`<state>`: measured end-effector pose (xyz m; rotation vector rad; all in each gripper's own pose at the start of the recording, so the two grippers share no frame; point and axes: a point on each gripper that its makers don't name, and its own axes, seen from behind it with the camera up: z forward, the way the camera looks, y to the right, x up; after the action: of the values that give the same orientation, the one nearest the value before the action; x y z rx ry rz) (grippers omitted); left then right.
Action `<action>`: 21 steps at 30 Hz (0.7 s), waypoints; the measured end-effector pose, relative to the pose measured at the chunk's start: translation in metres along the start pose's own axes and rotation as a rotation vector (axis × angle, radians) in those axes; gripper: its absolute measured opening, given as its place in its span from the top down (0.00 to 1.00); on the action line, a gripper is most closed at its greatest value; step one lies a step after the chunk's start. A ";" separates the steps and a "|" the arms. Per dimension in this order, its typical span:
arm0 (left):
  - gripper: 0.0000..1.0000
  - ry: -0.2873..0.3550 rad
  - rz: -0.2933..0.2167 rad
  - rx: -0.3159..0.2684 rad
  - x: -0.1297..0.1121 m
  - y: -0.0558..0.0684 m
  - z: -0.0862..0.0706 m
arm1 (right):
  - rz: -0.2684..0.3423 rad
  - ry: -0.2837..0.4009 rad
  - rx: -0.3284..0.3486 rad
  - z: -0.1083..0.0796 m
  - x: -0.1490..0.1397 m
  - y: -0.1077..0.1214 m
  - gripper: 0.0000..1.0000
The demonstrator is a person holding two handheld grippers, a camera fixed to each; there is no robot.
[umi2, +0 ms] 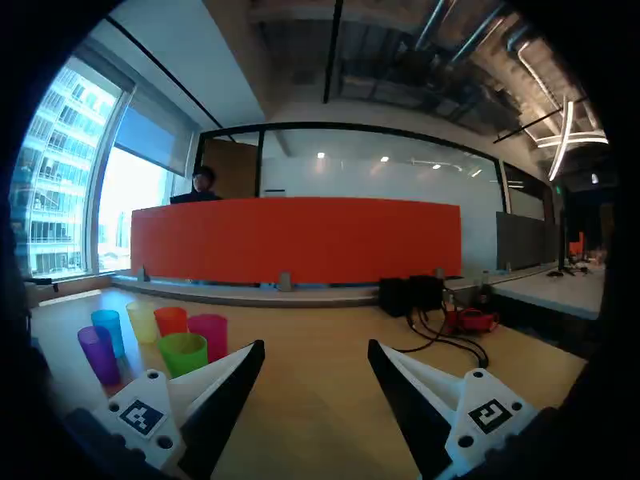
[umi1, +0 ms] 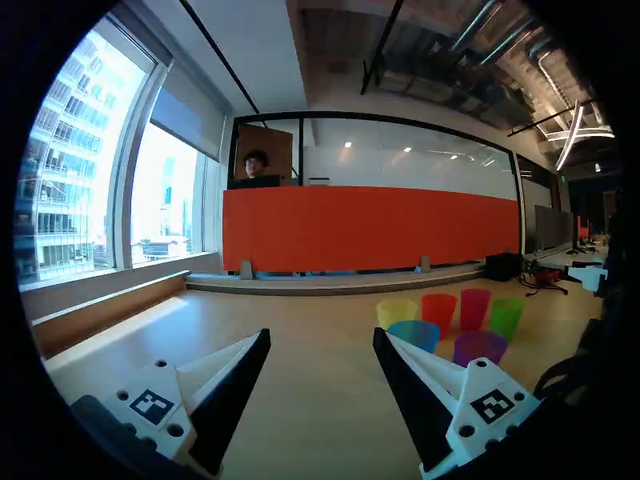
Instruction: Pour water
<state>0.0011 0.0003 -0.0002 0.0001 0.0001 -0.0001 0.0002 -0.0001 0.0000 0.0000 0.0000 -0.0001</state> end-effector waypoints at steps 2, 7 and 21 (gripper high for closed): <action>0.05 0.000 0.000 0.000 0.000 0.000 0.000 | 0.000 0.000 0.000 0.000 0.001 0.000 0.00; 0.05 0.000 -0.001 0.000 0.000 0.000 0.001 | -0.001 0.000 0.000 0.001 0.002 -0.001 0.00; 0.05 0.000 0.000 0.000 0.000 -0.001 0.001 | -0.001 0.000 0.000 0.002 0.001 -0.001 0.00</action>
<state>0.0007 -0.0008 0.0007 -0.0001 0.0002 -0.0001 0.0012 -0.0015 0.0017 -0.0001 -0.0002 -0.0007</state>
